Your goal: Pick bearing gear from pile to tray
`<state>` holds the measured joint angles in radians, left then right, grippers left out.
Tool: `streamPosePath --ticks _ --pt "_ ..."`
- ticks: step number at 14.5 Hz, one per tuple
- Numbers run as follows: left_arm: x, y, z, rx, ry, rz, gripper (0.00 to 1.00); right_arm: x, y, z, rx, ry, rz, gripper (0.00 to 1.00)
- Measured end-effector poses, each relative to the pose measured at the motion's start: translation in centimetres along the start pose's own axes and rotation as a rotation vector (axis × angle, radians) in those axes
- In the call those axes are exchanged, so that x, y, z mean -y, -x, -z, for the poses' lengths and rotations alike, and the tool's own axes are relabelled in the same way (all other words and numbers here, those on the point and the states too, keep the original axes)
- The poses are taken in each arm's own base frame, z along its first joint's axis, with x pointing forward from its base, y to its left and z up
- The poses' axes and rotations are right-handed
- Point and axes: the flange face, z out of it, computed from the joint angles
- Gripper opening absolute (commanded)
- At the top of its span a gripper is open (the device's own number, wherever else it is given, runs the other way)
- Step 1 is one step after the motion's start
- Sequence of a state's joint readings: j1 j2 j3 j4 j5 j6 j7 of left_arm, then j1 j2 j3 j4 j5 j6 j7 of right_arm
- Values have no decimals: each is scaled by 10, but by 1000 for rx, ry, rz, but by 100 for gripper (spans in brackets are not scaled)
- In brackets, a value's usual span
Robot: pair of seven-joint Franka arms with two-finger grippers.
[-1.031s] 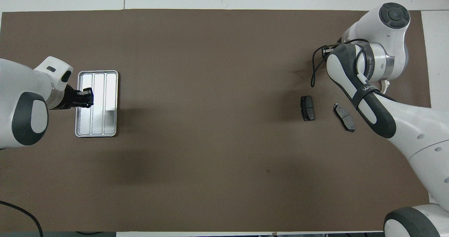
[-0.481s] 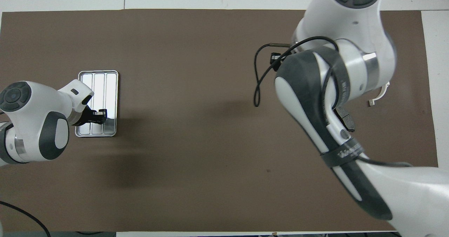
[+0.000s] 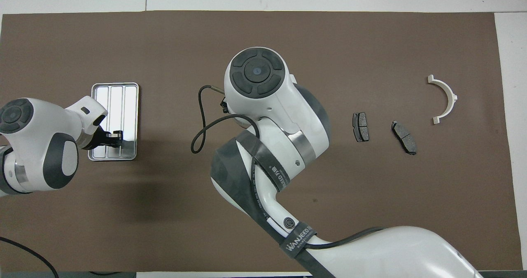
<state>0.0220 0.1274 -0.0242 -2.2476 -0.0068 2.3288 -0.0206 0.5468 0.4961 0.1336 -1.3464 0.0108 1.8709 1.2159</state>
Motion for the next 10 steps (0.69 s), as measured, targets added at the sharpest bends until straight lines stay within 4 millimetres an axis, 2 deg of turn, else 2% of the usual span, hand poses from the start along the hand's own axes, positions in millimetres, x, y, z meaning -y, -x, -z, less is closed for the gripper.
streamPosePath --ticks 2,3,4,7,8,10 --pt "0 0 0 0 0 0 42 16 18 -41 -14 3 -25 0" --pt "0 0 0 -1 0 0 62 23 26 -65 -34 3 -34 0" --pt "0 0 0 -2 0 -1 74 29 32 -89 -49 1 -39 0" --pt "0 -3 4 -12 1 0 74 35 37 -146 -66 -34 -30 0" --pt "-1 -7 11 -21 1 4 74 34 36 -157 -78 -37 -22 0" --pt "-4 -20 32 -43 3 31 74 34 35 -161 -91 -46 -19 0"
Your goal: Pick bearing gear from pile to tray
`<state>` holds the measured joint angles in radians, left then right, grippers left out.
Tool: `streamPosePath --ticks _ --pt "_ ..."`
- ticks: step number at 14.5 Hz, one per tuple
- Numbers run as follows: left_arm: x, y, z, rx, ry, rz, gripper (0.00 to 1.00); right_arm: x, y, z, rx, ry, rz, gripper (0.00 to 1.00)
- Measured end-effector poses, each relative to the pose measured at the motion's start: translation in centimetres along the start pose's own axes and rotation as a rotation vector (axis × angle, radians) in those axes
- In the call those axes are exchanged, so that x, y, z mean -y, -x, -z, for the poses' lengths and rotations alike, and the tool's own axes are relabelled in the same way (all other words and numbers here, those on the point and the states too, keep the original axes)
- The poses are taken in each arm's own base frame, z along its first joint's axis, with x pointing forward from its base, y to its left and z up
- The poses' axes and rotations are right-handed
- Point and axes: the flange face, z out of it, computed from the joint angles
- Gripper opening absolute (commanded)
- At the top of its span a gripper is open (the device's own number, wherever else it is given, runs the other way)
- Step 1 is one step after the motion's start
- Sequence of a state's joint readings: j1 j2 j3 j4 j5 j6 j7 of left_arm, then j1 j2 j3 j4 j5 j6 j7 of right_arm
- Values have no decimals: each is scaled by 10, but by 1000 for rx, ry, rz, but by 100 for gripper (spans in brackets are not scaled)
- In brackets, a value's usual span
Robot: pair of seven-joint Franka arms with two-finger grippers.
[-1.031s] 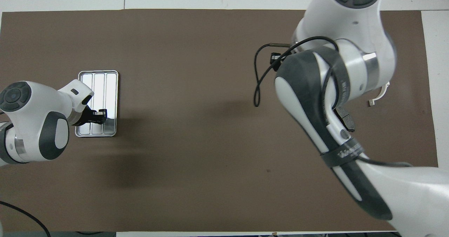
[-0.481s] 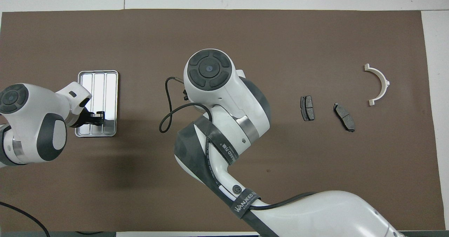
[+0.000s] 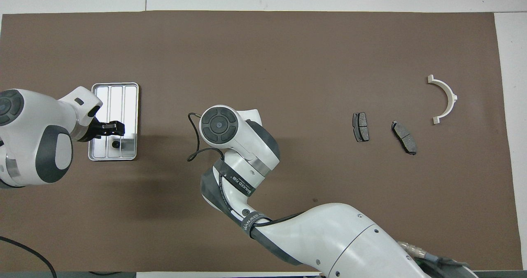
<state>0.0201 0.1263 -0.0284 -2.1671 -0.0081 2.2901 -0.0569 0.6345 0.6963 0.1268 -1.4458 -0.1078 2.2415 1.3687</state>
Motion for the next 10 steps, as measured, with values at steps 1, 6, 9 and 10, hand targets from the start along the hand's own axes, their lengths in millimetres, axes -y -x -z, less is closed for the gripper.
streamPosePath --ticks 1,6,9,10 --pt "-2 -6 11 -5 3 18 74 0 0 0 0 0 0 54" --pt "-15 -30 62 8 15 112 79 -2 -10 2 -8 4 -15 100" --pt "-57 -28 62 11 15 183 79 -4 -45 34 -14 38 -62 100" --pt "-76 -26 60 10 15 209 79 -5 -60 54 -19 38 -71 100"
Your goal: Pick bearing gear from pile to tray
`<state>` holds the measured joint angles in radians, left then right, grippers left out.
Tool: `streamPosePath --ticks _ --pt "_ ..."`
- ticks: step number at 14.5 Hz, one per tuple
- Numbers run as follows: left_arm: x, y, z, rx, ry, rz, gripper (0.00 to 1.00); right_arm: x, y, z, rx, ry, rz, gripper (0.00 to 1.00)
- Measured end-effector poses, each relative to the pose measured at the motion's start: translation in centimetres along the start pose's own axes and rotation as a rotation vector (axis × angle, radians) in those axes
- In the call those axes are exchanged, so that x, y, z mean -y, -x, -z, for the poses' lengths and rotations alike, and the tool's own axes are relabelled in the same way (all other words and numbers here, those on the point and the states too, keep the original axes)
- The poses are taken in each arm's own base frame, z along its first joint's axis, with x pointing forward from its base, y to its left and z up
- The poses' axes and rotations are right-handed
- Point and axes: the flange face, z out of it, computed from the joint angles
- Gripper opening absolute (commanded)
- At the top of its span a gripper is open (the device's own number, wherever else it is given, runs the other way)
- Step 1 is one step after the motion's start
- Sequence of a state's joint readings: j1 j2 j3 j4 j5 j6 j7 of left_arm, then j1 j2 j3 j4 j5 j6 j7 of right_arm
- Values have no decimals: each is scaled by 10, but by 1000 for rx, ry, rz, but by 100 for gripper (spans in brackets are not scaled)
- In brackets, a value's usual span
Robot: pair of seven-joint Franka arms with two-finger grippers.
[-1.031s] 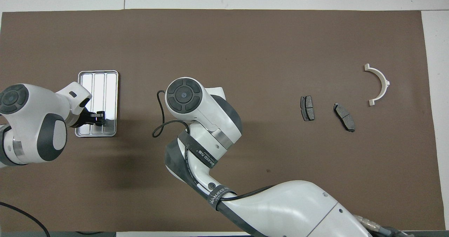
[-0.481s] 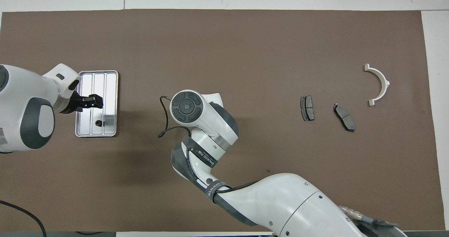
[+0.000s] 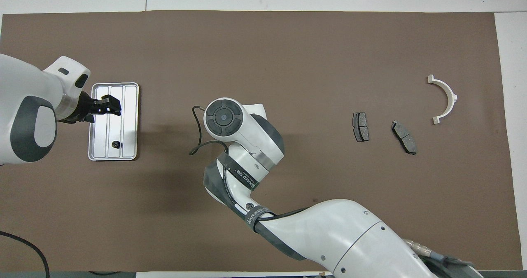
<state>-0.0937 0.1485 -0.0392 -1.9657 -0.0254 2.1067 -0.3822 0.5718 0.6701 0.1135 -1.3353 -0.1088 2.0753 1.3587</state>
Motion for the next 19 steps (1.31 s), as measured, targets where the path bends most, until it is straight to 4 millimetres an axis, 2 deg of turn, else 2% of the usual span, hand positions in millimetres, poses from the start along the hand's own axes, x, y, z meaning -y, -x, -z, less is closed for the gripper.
streamPosePath --ticks 2,4,5,8,10,11,13,16,19 --pt "-32 11 -2 -13 6 26 79 -7 -34 43 -3 -22 37 100" --pt "-57 23 -5 -13 8 47 80 -25 -71 77 20 -39 93 100" --pt "-76 34 -8 -12 8 67 80 -38 -93 89 27 -38 135 100" --pt "-157 80 -30 -22 22 135 80 -79 -154 111 43 -11 265 100" --pt "-209 114 -57 -13 20 160 79 -105 -190 119 49 1 324 100" --pt "-228 124 -69 -11 20 170 77 -117 -205 122 51 6 336 100" --pt "-241 133 -88 -2 9 171 74 -137 -230 126 54 10 355 100" --pt "-236 131 -102 -8 11 180 69 -163 -260 131 49 8 446 100" --pt "-233 128 -104 -19 22 187 69 -195 -284 146 36 5 577 100"
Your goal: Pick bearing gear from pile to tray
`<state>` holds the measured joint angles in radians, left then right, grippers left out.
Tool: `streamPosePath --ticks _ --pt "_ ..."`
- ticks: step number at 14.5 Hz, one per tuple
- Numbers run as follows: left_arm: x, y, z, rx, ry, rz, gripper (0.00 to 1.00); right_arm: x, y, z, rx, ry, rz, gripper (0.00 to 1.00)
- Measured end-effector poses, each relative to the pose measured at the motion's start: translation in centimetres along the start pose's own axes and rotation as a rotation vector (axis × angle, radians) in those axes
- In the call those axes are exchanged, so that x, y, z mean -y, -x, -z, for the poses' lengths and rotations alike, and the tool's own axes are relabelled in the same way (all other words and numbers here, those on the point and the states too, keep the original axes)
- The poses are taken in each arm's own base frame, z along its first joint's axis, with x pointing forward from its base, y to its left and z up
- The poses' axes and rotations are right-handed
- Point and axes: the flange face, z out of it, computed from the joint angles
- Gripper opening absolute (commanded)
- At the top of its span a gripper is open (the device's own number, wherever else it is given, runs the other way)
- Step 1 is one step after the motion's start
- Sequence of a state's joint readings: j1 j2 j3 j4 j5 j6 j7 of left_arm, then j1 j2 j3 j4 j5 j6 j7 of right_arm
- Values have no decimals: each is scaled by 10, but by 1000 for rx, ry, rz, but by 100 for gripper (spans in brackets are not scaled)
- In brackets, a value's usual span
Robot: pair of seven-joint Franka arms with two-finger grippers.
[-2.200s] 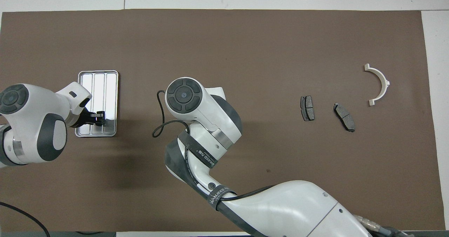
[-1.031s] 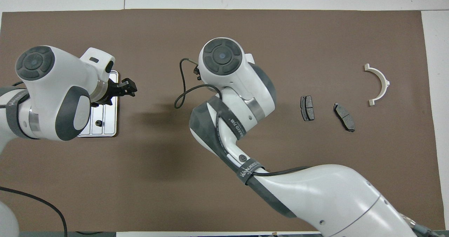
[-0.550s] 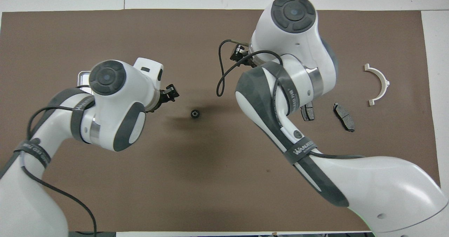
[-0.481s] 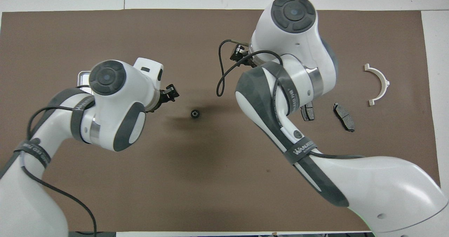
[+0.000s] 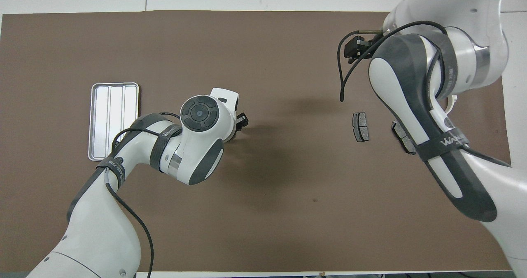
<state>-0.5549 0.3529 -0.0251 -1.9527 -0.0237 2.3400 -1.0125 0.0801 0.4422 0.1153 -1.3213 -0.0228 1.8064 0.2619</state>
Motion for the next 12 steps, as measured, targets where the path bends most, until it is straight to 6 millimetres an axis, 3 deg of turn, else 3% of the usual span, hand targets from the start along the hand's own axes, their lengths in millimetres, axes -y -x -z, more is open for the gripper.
streamPosePath --ticks 3,6,8,9,12 --pt "0 0 -2 -7 11 0 67 -28 16 26 -16 12 65 100" --pt "0 0 -8 -4 6 1 47 -55 44 62 -41 33 119 100" --pt "1 0 -8 -3 1 0 6 -74 63 82 -51 44 135 100" --pt "3 -1 -6 2 -10 2 0 -81 72 90 -56 48 135 100" --pt "5 -3 1 26 -75 -6 0 -86 95 108 -46 52 132 100"
